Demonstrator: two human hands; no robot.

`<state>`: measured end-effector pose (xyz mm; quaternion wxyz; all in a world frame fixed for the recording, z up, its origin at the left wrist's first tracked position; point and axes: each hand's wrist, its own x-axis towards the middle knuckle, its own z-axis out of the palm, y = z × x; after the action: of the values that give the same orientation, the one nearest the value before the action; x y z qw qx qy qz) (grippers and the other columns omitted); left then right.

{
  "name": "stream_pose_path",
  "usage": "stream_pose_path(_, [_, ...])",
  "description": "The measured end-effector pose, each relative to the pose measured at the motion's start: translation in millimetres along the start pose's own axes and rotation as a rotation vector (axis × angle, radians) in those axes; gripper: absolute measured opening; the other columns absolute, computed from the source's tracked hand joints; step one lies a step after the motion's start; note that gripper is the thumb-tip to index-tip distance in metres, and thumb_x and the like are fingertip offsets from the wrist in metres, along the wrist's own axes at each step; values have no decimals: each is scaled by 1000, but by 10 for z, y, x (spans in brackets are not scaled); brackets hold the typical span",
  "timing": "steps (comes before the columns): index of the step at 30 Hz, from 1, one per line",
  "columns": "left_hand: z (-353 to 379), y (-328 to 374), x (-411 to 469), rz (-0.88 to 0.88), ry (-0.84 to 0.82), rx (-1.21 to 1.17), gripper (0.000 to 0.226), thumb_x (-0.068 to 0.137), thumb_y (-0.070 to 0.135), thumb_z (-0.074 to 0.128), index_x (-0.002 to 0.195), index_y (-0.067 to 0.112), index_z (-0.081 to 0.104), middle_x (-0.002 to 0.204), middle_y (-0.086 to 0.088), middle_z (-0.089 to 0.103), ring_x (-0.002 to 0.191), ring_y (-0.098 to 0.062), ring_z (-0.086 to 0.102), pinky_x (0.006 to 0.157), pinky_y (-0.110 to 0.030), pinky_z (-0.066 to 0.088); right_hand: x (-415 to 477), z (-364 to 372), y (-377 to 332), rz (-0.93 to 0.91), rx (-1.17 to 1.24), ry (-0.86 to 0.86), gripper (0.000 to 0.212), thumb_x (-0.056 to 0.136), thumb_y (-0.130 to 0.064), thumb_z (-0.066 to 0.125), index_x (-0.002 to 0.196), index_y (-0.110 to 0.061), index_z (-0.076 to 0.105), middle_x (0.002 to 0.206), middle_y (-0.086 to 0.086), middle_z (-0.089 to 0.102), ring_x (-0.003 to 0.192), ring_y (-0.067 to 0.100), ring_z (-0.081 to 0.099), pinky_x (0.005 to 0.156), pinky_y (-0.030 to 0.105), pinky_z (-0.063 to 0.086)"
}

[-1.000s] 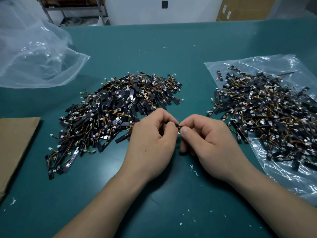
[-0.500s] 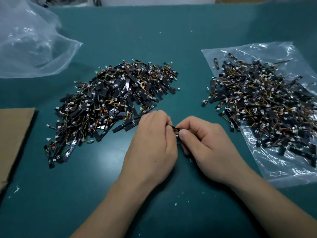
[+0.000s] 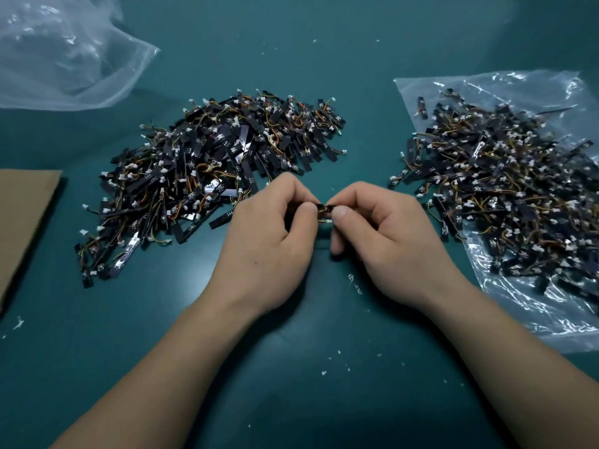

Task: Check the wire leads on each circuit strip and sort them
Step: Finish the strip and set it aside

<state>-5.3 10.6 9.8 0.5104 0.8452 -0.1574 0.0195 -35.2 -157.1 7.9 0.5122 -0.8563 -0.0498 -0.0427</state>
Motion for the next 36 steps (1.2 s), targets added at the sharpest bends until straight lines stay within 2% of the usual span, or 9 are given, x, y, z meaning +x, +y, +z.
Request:
stream_pose_path(5, [26,26,-10,29,-5,42,16,95,14,57,81,21,60,66,12,58,63,-4,53,58,-11,34,-36,-21,20,6,38,21,18,100,-17,57,87,-23,68,65,-6,71,53,4,60,57,9,39])
stream_pose_path(16, [25,49,-18,16,-1,59,16,94,12,58,80,19,61,66,10,59,62,-5,53,58,-12,35,-64,-13,3,11,-2,21,17,100,-20,57,88,-27,67,67,-8,71,56,6,60,58,14,40])
stream_pose_path(21, [40,70,-31,14,-14,50,14,90,21,54,79,20,63,64,12,58,62,-5,53,57,-11,35,-89,-39,4,10,7,-1,17,98,-20,57,86,-27,67,66,-7,70,55,8,58,57,18,42])
stream_pose_path(27, [35,54,-23,52,-3,77,15,94,12,60,83,21,65,65,19,57,64,4,53,61,-6,35,-57,-25,14,13,-1,34,19,97,-18,56,83,-26,65,60,-4,65,49,4,51,52,12,35])
stream_pose_path(32, [13,26,-10,40,8,57,15,94,17,56,81,25,61,72,16,61,63,-2,54,58,-8,35,-38,2,12,3,-8,25,18,100,-19,56,87,-25,67,61,-7,66,51,5,53,53,12,37])
stream_pose_path(36, [21,33,-8,51,7,44,14,96,20,55,84,23,61,70,18,59,62,-3,54,57,-9,34,-26,-13,9,13,96,35,18,100,-18,57,88,-24,68,63,-5,69,51,5,60,56,12,41])
